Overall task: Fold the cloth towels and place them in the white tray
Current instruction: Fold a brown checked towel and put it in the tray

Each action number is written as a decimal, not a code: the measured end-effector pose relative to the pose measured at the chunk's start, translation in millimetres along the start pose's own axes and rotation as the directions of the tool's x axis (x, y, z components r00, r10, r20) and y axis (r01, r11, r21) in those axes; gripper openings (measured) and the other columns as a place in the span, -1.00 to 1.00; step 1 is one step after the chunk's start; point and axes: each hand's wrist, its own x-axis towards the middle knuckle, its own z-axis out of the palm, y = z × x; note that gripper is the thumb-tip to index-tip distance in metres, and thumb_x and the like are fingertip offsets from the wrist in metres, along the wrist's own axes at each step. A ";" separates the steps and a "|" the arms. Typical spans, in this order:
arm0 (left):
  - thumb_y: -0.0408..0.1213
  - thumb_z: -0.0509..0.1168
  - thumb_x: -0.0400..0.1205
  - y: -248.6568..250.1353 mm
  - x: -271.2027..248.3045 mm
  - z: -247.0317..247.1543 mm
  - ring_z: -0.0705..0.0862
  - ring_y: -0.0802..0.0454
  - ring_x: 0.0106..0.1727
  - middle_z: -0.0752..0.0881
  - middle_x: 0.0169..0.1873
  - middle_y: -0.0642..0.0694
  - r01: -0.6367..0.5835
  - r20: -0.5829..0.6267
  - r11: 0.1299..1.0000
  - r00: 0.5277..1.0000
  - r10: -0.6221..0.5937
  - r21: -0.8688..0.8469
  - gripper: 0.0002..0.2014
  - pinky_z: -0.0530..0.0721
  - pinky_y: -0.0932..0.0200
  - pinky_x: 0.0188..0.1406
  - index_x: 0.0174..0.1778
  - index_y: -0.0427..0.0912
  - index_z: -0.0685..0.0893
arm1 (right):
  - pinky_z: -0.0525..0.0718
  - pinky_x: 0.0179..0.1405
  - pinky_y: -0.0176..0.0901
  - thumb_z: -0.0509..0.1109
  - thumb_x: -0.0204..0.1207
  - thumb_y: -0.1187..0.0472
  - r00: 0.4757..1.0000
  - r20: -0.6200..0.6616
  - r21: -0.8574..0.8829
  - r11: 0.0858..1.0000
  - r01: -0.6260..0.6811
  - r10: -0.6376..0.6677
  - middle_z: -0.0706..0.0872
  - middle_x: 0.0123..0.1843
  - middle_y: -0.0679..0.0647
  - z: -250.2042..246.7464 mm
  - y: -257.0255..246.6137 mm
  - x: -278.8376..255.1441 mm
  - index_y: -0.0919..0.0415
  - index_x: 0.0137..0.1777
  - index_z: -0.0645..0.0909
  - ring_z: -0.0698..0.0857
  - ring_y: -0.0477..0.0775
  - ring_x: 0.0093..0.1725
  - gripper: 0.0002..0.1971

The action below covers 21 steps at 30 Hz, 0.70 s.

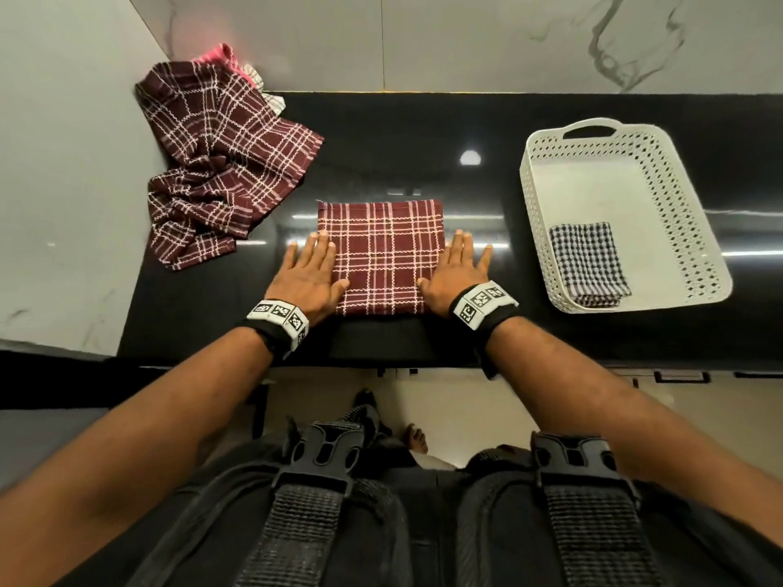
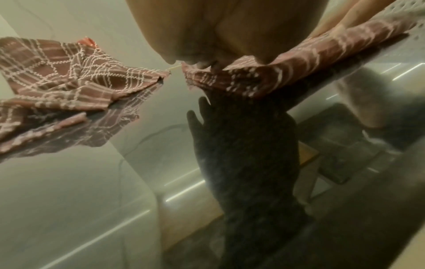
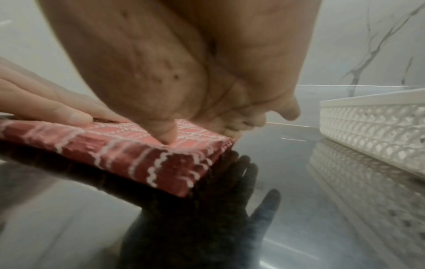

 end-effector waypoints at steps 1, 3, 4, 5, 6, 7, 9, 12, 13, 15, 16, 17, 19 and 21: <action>0.17 -0.19 0.76 8.3 0.8 -2.8 -0.21 -0.09 0.76 -0.13 0.75 -0.18 -0.021 -0.022 1.000 1.000 0.021 -0.004 -0.28 -0.19 -0.20 0.72 0.76 -0.21 -0.08 | -0.34 0.61 0.50 -0.02 0.69 -0.22 0.999 -0.039 0.018 0.999 0.028 -0.027 -0.32 0.74 0.33 -1.3 -7.1 -2.8 0.39 0.72 -0.26 -0.34 0.30 0.72 -0.13; 0.13 -0.17 0.77 30.4 5.8 -6.1 -0.18 -0.07 0.76 -0.12 0.75 -0.16 -0.094 -0.064 0.996 0.994 0.093 0.001 -0.31 -0.18 -0.18 0.73 0.76 -0.18 -0.07 | -0.36 0.60 0.44 -0.04 0.71 -0.18 0.984 -0.106 0.067 0.986 0.151 -0.144 -0.33 0.75 0.27 -0.8 -27.9 -6.7 0.32 0.73 -0.26 -0.35 0.26 0.72 -0.19; 0.11 -0.17 0.77 41.2 8.8 -5.7 -0.17 -0.06 0.76 -0.12 0.75 -0.16 -0.128 -0.068 0.992 0.989 0.128 0.009 -0.32 -0.18 -0.16 0.73 0.76 -0.17 -0.07 | -0.36 0.60 0.41 -0.06 0.72 -0.16 0.972 -0.110 0.087 0.973 0.216 -0.206 -0.33 0.75 0.23 2.6 -38.3 -7.8 0.28 0.74 -0.25 -0.34 0.24 0.73 -0.22; 0.10 -0.18 0.77 49.8 10.8 -4.1 -0.17 -0.05 0.76 -0.12 0.76 -0.15 -0.148 -0.054 0.989 0.987 0.149 0.018 -0.33 -0.18 -0.15 0.73 0.76 -0.16 -0.08 | -0.34 0.61 0.39 -0.07 0.74 -0.16 0.963 -0.098 0.105 0.959 0.262 -0.252 -0.32 0.76 0.20 8.2 -45.7 -8.6 0.25 0.75 -0.23 -0.33 0.21 0.73 -0.25; 0.10 -0.18 0.78 54.0 11.4 -1.2 -0.17 -0.05 0.76 -0.14 0.76 -0.14 -0.149 -0.030 0.988 0.988 0.150 0.025 -0.33 -0.18 -0.14 0.73 0.76 -0.15 -0.10 | -0.33 0.62 0.37 -0.09 0.74 -0.16 0.956 -0.085 0.117 0.950 0.288 -0.280 -0.30 0.77 0.18 16.1 -48.8 -8.9 0.22 0.76 -0.21 -0.30 0.18 0.74 -0.27; 0.11 -0.19 0.78 53.5 10.3 3.6 -0.18 -0.05 0.76 -0.16 0.76 -0.13 -0.134 -0.012 0.991 0.991 0.135 0.020 -0.33 -0.18 -0.13 0.73 0.76 -0.14 -0.12 | -0.32 0.64 0.35 -0.09 0.74 -0.18 0.953 -0.083 0.116 0.947 0.300 -0.292 -0.30 0.77 0.16 24.2 -47.1 -8.8 0.21 0.76 -0.21 -0.29 0.16 0.75 -0.26; 0.16 -0.20 0.77 43.2 0.7 15.8 -0.18 -0.06 0.76 -0.17 0.75 -0.13 -0.081 -0.023 0.996 0.996 0.081 -0.021 -0.30 -0.18 -0.15 0.73 0.76 -0.14 -0.14 | -0.36 0.66 0.28 -0.10 0.70 -0.28 0.956 -0.100 0.107 0.952 0.287 -0.277 -0.36 0.76 0.16 38.0 -33.2 -10.6 0.22 0.75 -0.28 -0.34 0.15 0.73 -0.18; 0.21 -0.23 0.73 22.9 -21.1 33.1 -0.17 -0.05 0.76 -0.09 0.76 -0.14 -0.036 -0.086 0.997 0.996 0.030 -0.071 -0.25 -0.17 -0.16 0.73 0.76 -0.17 -0.10 | -0.39 0.66 0.20 -0.07 0.61 -0.42 0.963 -0.122 0.126 0.958 0.256 -0.241 -0.40 0.74 0.19 47.5 -9.4 -16.6 0.26 0.73 -0.35 -0.40 0.15 0.71 -0.03; 0.22 -0.24 0.71 18.7 -27.9 36.5 -0.18 -0.04 0.76 -0.09 0.76 -0.15 -0.037 -0.101 0.996 0.994 0.029 -0.080 -0.24 -0.17 -0.16 0.73 0.76 -0.18 -0.09 | -0.38 0.67 0.20 -0.05 0.59 -0.45 0.960 -0.126 0.109 0.959 0.262 -0.249 -0.39 0.75 0.21 49.1 -4.5 -19.5 0.27 0.73 -0.35 -0.40 0.16 0.71 0.01; 0.23 -0.27 0.71 16.8 -40.3 41.1 -0.21 -0.04 0.76 -0.10 0.76 -0.16 -0.054 -0.114 0.996 0.992 0.046 -0.075 -0.22 -0.18 -0.15 0.73 0.76 -0.20 -0.09 | -0.34 0.68 0.25 -0.04 0.55 -0.50 0.952 -0.123 0.070 0.954 0.292 -0.282 -0.39 0.75 0.24 53.0 2.3 -28.4 0.30 0.72 -0.35 -0.41 0.18 0.71 0.07; 0.25 -0.28 0.70 18.0 -46.8 43.4 -0.22 -0.05 0.76 -0.11 0.76 -0.17 -0.065 -0.111 0.995 0.992 0.057 -0.075 -0.20 -0.19 -0.15 0.73 0.76 -0.21 -0.10 | -0.33 0.68 0.28 -0.04 0.53 -0.53 0.947 -0.113 0.062 0.949 0.309 -0.301 -0.40 0.74 0.25 55.9 5.0 -34.3 0.31 0.72 -0.36 -0.42 0.19 0.71 0.10; 0.29 -0.28 0.69 19.7 -52.9 46.3 -0.23 -0.07 0.76 -0.13 0.76 -0.19 -0.077 -0.106 0.994 0.992 0.069 -0.073 -0.17 -0.18 -0.16 0.73 0.76 -0.23 -0.11 | -0.33 0.67 0.31 -0.05 0.50 -0.56 0.943 -0.102 0.060 0.944 0.325 -0.318 -0.42 0.73 0.25 60.0 7.9 -40.8 0.31 0.72 -0.37 -0.44 0.20 0.70 0.14; 0.40 -0.26 0.66 21.9 -67.1 53.0 -0.24 -0.11 0.75 -0.16 0.75 -0.22 -0.102 -0.100 0.993 0.990 0.096 -0.056 -0.07 -0.15 -0.21 0.72 0.75 -0.27 -0.13 | -0.35 0.65 0.37 -0.01 0.43 -0.61 0.932 -0.093 0.046 0.934 0.356 -0.350 -0.46 0.72 0.23 70.2 12.5 -55.1 0.29 0.71 -0.39 -0.47 0.20 0.68 0.20; 0.50 -0.18 0.60 22.3 -81.8 57.4 -0.24 -0.14 0.75 -0.17 0.74 -0.25 -0.131 -0.086 0.991 0.988 0.128 -0.022 0.04 -0.11 -0.24 0.72 0.75 -0.30 -0.14 | -0.37 0.63 0.39 0.15 0.39 -0.59 0.919 -0.101 0.001 0.924 0.383 -0.381 -0.49 0.71 0.21 82.3 16.0 -67.2 0.22 0.72 -0.41 -0.49 0.21 0.68 0.25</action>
